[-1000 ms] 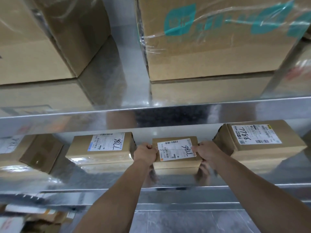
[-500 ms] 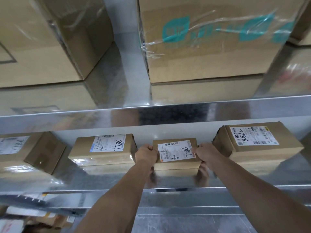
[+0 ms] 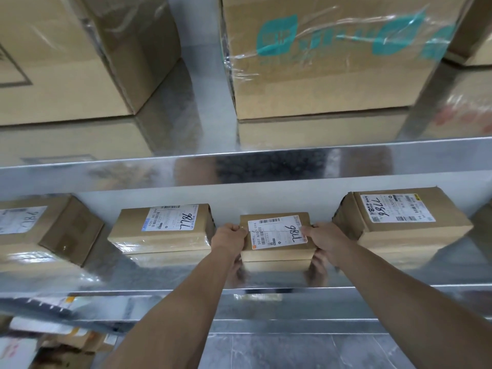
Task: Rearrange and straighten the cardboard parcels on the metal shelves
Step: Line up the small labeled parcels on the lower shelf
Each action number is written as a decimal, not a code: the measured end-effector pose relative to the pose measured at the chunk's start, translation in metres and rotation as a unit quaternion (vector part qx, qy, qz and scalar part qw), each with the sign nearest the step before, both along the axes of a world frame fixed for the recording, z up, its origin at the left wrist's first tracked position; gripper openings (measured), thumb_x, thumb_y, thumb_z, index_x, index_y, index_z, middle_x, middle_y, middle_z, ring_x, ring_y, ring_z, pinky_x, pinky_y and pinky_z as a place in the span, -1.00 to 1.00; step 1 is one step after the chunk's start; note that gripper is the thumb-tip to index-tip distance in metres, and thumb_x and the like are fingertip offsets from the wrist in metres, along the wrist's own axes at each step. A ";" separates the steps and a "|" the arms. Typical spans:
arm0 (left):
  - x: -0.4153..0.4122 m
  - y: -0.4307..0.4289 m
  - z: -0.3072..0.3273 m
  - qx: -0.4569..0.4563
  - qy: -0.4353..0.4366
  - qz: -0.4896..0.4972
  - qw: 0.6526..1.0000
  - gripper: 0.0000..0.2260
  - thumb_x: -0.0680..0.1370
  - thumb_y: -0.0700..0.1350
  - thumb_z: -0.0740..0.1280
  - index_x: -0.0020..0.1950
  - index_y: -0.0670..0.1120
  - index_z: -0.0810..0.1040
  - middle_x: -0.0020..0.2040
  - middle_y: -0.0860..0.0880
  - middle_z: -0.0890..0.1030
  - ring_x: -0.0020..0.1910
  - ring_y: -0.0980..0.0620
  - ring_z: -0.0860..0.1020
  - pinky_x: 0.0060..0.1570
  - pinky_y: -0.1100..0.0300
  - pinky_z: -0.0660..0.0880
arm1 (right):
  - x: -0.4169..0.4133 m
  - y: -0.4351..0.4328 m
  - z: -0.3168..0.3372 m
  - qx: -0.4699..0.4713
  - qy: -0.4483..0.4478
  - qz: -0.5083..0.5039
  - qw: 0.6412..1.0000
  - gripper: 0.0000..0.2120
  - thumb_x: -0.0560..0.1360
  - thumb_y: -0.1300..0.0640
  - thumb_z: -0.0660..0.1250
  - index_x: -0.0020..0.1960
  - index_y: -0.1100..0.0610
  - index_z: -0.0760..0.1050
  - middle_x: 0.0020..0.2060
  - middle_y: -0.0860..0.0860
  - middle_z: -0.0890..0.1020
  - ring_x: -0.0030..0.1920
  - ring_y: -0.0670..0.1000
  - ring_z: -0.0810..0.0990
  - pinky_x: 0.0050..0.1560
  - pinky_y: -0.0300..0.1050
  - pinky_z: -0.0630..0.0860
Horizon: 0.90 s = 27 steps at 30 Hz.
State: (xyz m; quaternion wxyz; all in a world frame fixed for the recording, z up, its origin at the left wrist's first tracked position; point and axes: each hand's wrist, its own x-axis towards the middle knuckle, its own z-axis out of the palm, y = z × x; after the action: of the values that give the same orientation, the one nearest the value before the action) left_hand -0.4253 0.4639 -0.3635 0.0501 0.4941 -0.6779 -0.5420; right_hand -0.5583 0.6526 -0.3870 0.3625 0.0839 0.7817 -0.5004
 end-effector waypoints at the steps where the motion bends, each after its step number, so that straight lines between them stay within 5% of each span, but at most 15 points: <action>1: 0.001 0.001 0.001 0.008 0.001 0.005 1.000 -0.77 0.58 -0.07 0.39 -0.26 -0.04 0.50 -0.15 -0.10 0.66 -0.18 -0.09 0.59 -0.20 0.10 0.57 | 0.001 0.000 0.001 0.000 -0.001 0.001 1.000 -0.83 0.58 0.07 0.43 0.06 0.17 0.61 -0.07 0.11 0.75 0.03 0.20 0.71 0.16 0.21 0.65; 3: 0.003 0.001 0.000 0.025 0.014 0.009 1.000 -0.78 0.58 -0.05 0.39 -0.25 -0.05 0.52 -0.14 -0.11 0.68 -0.19 -0.10 0.59 -0.19 0.07 0.58 | 0.002 -0.001 0.003 -0.002 0.005 0.001 1.000 -0.81 0.59 0.05 0.41 0.06 0.17 0.62 -0.07 0.10 0.76 0.04 0.18 0.71 0.19 0.20 0.63; 8: 0.005 -0.001 -0.002 0.060 0.037 -0.003 0.998 -0.78 0.52 0.08 0.33 -0.15 -0.01 0.67 -0.07 -0.02 0.74 0.04 -0.10 0.68 0.20 -0.08 0.58 | 0.010 -0.001 0.021 -0.017 0.018 -0.018 1.000 -0.70 0.66 -0.04 0.27 -0.04 0.15 0.62 -0.20 0.06 0.76 -0.03 0.14 0.73 0.22 0.15 0.61; 14: 0.008 0.006 0.009 0.086 0.062 0.016 0.994 -0.78 0.64 0.02 0.28 -0.12 0.01 0.65 -0.09 0.02 0.72 0.02 -0.04 0.65 0.18 0.03 0.56 | 0.017 0.005 0.037 -0.085 -0.001 -0.068 0.994 -0.68 0.69 -0.08 0.24 0.03 0.14 0.62 -0.25 0.03 0.76 -0.14 0.07 0.74 -0.07 -0.01 0.64; 18: 0.009 0.002 0.006 0.069 0.073 0.012 0.995 -0.78 0.64 0.01 0.27 -0.09 0.00 0.67 -0.09 0.04 0.72 0.06 -0.05 0.65 0.26 -0.02 0.53 | 0.022 0.005 0.036 -0.086 -0.004 -0.054 0.995 -0.64 0.68 -0.12 0.22 0.07 0.12 0.64 -0.24 0.00 0.76 -0.08 0.07 0.73 0.03 -0.01 0.64; 27: 0.013 -0.003 0.004 0.061 0.073 0.006 0.995 -0.78 0.62 0.02 0.29 0.06 -0.05 0.69 -0.04 0.01 0.73 0.11 -0.09 0.64 0.30 -0.08 0.51 | 0.029 0.003 0.035 -0.089 -0.003 -0.055 0.995 -0.64 0.69 -0.11 0.21 0.10 0.14 0.63 -0.23 0.01 0.77 -0.22 0.02 0.75 -0.07 -0.08 0.64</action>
State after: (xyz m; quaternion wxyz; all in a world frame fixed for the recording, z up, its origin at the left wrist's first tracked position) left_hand -0.4125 0.4608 -0.3597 0.0720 0.4596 -0.6351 -0.6166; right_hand -0.5297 0.6558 -0.3518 0.3432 0.0958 0.7272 -0.5867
